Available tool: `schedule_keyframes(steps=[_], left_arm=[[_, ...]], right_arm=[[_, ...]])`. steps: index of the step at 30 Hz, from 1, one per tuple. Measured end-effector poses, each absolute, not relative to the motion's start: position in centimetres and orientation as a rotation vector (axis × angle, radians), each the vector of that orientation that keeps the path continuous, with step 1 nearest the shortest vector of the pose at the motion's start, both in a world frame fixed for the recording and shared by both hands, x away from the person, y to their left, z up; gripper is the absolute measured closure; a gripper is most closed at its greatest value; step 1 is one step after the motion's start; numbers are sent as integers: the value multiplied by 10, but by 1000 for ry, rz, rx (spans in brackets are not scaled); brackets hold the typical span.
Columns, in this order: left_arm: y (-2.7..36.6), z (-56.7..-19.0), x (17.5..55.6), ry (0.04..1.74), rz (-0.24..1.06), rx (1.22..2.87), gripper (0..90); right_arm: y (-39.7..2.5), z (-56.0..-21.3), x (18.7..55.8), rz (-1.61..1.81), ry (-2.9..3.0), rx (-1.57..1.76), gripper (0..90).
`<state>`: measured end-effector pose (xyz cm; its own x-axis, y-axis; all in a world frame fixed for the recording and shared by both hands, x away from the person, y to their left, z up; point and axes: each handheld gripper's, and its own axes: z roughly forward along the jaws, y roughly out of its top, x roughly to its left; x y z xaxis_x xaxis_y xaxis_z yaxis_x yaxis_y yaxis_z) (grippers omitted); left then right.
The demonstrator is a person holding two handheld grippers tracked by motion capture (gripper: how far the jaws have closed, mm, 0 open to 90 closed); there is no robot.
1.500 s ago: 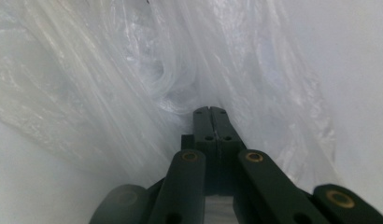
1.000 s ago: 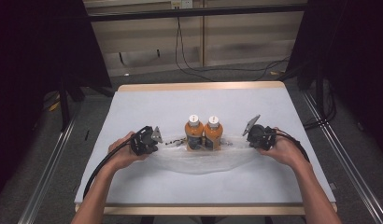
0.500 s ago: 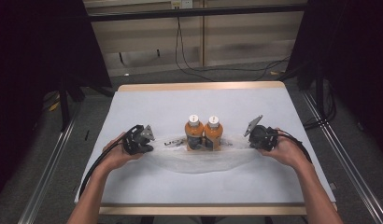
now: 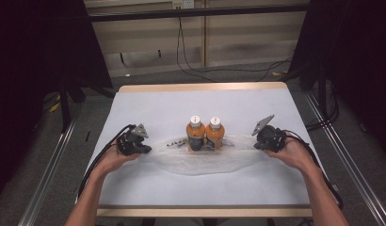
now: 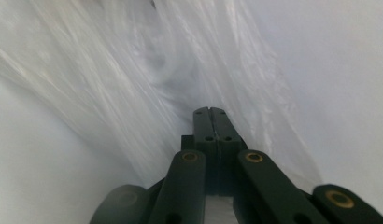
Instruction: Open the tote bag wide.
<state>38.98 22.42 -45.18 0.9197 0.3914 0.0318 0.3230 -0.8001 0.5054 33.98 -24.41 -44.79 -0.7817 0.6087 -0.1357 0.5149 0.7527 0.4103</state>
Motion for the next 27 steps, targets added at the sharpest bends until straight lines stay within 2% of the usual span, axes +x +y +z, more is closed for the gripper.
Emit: schedule_keyframes(steps=[13, 27], left_arm=[[201, -422, 372, 422, 125, 2335, 900], [167, -423, 359, 411, 68, 2241, 883]], right_arm=[[-238, -427, 334, 905, 2645, 862, 900], [-225, -416, 335, 1110, 2584, 879, 900]])
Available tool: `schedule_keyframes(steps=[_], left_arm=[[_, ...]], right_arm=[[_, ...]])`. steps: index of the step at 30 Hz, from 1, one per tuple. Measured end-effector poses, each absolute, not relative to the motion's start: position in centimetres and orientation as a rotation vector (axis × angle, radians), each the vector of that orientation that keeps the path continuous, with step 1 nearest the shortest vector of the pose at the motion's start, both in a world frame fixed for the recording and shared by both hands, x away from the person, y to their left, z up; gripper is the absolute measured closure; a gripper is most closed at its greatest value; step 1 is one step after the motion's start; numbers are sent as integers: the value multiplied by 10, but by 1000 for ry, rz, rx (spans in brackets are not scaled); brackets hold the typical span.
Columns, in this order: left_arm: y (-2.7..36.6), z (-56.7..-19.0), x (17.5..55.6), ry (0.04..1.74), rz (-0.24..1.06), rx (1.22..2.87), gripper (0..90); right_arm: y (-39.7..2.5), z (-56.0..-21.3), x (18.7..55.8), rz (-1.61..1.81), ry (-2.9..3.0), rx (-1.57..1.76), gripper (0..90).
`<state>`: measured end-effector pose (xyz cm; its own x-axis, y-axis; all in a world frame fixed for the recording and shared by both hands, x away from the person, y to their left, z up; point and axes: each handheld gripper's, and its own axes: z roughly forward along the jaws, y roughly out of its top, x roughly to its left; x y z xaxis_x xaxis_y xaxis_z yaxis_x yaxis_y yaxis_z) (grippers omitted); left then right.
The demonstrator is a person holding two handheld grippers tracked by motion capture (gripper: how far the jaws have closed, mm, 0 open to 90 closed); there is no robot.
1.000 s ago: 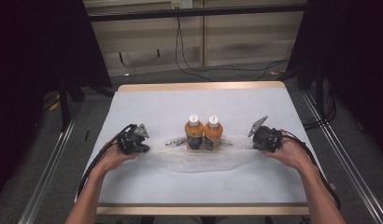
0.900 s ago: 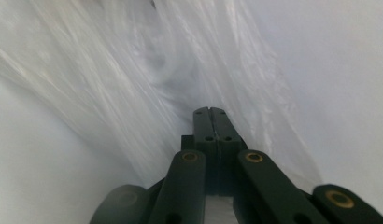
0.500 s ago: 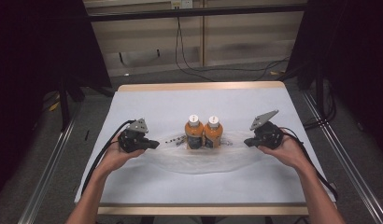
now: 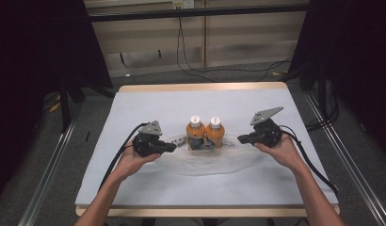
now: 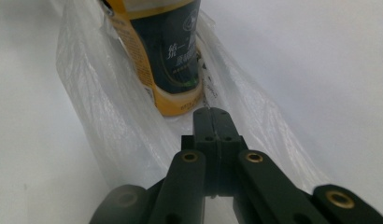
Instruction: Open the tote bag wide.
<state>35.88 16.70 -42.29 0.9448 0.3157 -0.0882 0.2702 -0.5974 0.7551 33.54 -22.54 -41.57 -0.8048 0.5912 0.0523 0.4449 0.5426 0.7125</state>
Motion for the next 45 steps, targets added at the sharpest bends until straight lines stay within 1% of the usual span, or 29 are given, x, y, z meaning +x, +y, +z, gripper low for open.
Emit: schedule_keyframes(steps=[7, 10, 14, 16, 17, 23, 26, 27, 28, 34, 38, 45], left_arm=[[151, -415, 354, 383, 52, 2144, 900], [136, -417, 352, 358, 66, 2160, 900], [117, -421, 351, 325, 30, 2172, 900], [109, -422, 351, 304, 48, 2190, 900], [105, -423, 352, 294, 26, 2187, 900], [86, -429, 354, 289, 16, 2192, 900], [78, -435, 353, 295, 26, 2207, 900], [76, -437, 351, 291, 52, 2225, 900], [74, -438, 350, 282, 62, 2256, 900], [73, -442, 350, 295, 60, 2222, 900], [79, -439, 354, 331, 66, 2164, 900], [75, -454, 354, 348, 114, 2256, 900]], right_arm=[[-221, -416, 341, 1128, 2581, 898, 900], [-218, -412, 346, 1147, 2570, 888, 900], [-211, -410, 354, 1180, 2570, 876, 900], [-208, -412, 359, 1177, 2572, 878, 900], [-207, -412, 361, 1176, 2571, 880, 900], [-197, -411, 371, 1179, 2576, 857, 900], [-191, -411, 376, 1187, 2579, 855, 900], [-189, -411, 377, 1189, 2587, 842, 900], [-186, -411, 379, 1185, 2593, 832, 900], [-177, -419, 387, 1173, 2628, 831, 900], [-172, -431, 392, 1145, 2653, 842, 900], [-168, -443, 398, 1162, 2663, 862, 900]])
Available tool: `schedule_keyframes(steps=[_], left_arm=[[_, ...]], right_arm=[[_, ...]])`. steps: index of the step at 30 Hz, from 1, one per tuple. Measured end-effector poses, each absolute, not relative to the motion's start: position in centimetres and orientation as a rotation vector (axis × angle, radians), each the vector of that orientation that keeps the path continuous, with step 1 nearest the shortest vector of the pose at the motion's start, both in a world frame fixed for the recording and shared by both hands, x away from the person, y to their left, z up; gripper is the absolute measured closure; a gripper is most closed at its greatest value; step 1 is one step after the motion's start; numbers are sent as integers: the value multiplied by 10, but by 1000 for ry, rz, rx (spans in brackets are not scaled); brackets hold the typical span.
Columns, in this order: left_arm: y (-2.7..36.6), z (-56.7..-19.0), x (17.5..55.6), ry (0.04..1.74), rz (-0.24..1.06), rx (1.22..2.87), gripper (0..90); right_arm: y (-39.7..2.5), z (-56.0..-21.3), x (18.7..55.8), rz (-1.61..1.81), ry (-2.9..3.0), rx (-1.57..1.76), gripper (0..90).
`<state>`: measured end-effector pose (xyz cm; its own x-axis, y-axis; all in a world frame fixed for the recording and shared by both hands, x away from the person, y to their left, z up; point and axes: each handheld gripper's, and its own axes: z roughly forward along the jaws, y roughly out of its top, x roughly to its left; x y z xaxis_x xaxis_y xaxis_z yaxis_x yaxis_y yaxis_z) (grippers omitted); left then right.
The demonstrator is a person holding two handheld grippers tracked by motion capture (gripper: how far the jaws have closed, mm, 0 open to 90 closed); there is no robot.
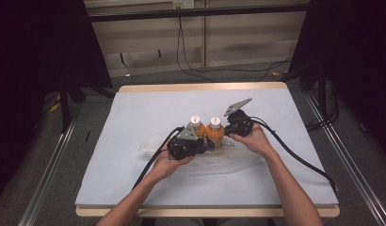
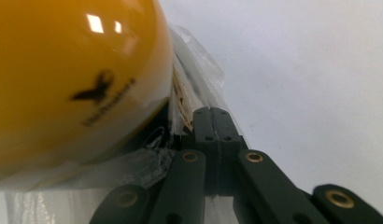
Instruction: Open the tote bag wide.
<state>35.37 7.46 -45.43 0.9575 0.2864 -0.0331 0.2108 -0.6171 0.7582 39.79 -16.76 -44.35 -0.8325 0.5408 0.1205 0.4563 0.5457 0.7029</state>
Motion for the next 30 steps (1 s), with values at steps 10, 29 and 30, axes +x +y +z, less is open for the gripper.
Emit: schedule_keyframes(steps=[10, 29, 30], left_arm=[[73, -468, 348, 348, 136, 2292, 900], [87, -480, 336, 347, 58, 2346, 900], [87, -479, 335, 342, 63, 2353, 900]], right_arm=[[-161, -464, 404, 1110, 2700, 916, 900], [-160, -479, 412, 1065, 2695, 990, 900], [-160, -479, 413, 1062, 2693, 994, 900]])
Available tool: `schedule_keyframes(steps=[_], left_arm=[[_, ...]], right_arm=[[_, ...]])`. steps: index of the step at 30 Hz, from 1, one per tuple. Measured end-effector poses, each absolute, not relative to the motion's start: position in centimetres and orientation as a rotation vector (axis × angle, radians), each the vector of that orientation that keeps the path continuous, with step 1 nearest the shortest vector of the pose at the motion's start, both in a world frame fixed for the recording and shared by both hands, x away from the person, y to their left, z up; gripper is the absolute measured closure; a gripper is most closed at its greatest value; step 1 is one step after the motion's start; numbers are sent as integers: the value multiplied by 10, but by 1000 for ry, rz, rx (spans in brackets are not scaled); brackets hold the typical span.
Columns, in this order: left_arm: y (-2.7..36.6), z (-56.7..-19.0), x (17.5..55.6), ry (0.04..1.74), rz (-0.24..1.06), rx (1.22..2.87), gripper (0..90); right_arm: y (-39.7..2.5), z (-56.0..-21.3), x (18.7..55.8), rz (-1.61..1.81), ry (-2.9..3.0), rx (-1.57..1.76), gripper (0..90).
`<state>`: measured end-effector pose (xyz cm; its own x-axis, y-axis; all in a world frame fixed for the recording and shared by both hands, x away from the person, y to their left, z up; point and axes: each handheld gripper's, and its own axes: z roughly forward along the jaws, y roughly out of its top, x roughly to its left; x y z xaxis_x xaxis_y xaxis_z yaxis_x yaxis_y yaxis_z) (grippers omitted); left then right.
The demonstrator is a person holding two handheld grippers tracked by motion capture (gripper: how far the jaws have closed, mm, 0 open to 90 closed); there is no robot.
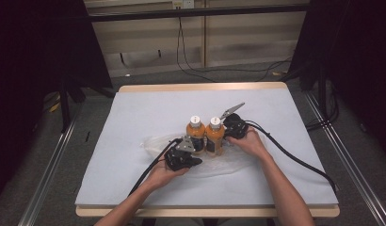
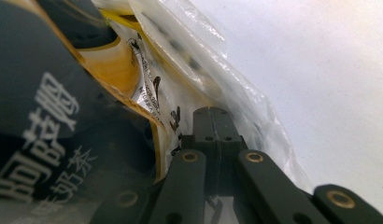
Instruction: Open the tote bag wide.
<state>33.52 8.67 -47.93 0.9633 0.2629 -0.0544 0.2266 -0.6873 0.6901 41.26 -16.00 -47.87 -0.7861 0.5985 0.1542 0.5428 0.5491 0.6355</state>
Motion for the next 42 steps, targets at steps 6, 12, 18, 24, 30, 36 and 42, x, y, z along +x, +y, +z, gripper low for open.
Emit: schedule_keyframes(steps=[6, 12, 18, 24, 30, 36, 42], left_arm=[[87, -480, 334, 327, 35, 2343, 900], [87, -479, 330, 298, 25, 2355, 900], [88, -481, 321, 287, -7, 2335, 900], [88, -481, 317, 277, -8, 2334, 900], [88, -480, 312, 256, -16, 2339, 900], [87, -480, 307, 246, -32, 2337, 900], [86, -479, 303, 216, -27, 2352, 900]], right_arm=[[-159, -479, 415, 1047, 2674, 1006, 900], [-158, -479, 422, 1047, 2646, 1040, 900], [-157, -480, 427, 1039, 2607, 1062, 900], [-157, -481, 432, 1044, 2583, 1055, 900], [-153, -480, 434, 1014, 2557, 1088, 900], [-153, -481, 438, 1028, 2548, 1099, 900], [-151, -482, 442, 1021, 2518, 1125, 900]])
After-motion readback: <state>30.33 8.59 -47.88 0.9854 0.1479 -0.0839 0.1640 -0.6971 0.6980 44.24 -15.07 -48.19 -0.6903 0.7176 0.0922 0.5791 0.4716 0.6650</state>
